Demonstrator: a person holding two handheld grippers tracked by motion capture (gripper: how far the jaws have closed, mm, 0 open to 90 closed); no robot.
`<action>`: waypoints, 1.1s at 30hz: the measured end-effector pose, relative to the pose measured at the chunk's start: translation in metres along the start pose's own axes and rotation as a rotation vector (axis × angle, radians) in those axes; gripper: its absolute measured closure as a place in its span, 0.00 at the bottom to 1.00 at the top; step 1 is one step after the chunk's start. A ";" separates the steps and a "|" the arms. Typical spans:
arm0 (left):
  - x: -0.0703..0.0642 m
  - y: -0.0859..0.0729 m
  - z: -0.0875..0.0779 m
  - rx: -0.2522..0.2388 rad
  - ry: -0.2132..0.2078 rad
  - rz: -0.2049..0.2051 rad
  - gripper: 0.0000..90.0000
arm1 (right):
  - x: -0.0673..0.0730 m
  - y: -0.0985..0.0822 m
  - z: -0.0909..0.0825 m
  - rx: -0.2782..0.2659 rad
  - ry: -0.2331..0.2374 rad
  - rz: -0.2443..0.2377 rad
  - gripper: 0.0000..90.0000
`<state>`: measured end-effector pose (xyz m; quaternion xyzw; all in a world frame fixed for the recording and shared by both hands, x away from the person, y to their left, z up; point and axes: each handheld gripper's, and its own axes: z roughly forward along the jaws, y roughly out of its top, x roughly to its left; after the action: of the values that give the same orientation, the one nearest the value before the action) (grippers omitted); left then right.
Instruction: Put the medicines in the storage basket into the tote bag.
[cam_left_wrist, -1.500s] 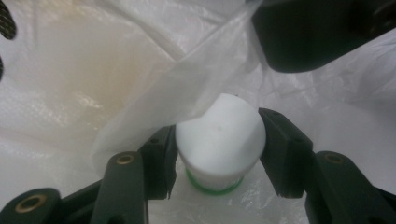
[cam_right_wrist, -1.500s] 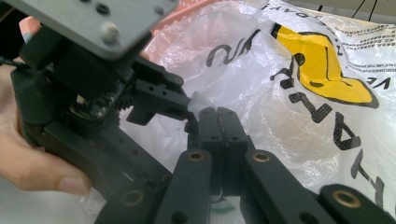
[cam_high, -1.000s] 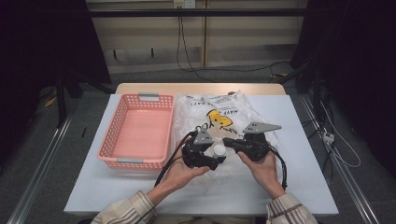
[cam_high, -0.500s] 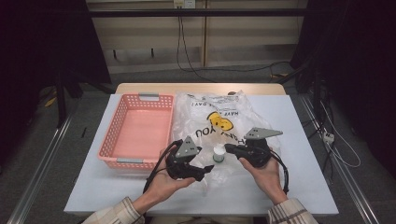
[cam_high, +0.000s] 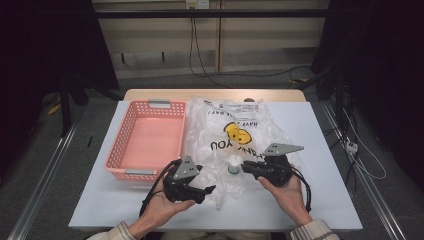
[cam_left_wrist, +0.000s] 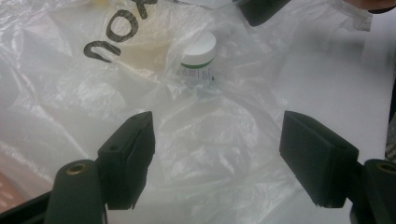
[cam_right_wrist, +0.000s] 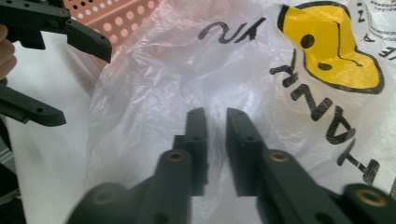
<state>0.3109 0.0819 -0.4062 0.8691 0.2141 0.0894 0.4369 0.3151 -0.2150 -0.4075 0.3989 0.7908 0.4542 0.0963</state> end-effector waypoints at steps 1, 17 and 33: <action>0.000 -0.001 -0.002 -0.006 0.003 -0.004 0.29 | -0.001 0.000 -0.001 -0.002 0.000 0.004 0.80; -0.004 -0.023 -0.023 -0.004 0.034 -0.022 0.23 | 0.003 -0.002 -0.044 -0.101 -0.100 0.022 0.35; -0.009 -0.040 -0.020 -0.002 0.028 -0.040 0.18 | -0.008 -0.021 -0.075 -0.123 -0.194 0.054 0.27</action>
<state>0.2845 0.1138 -0.4257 0.8629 0.2374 0.0933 0.4363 0.2702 -0.2741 -0.3837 0.4554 0.7373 0.4636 0.1845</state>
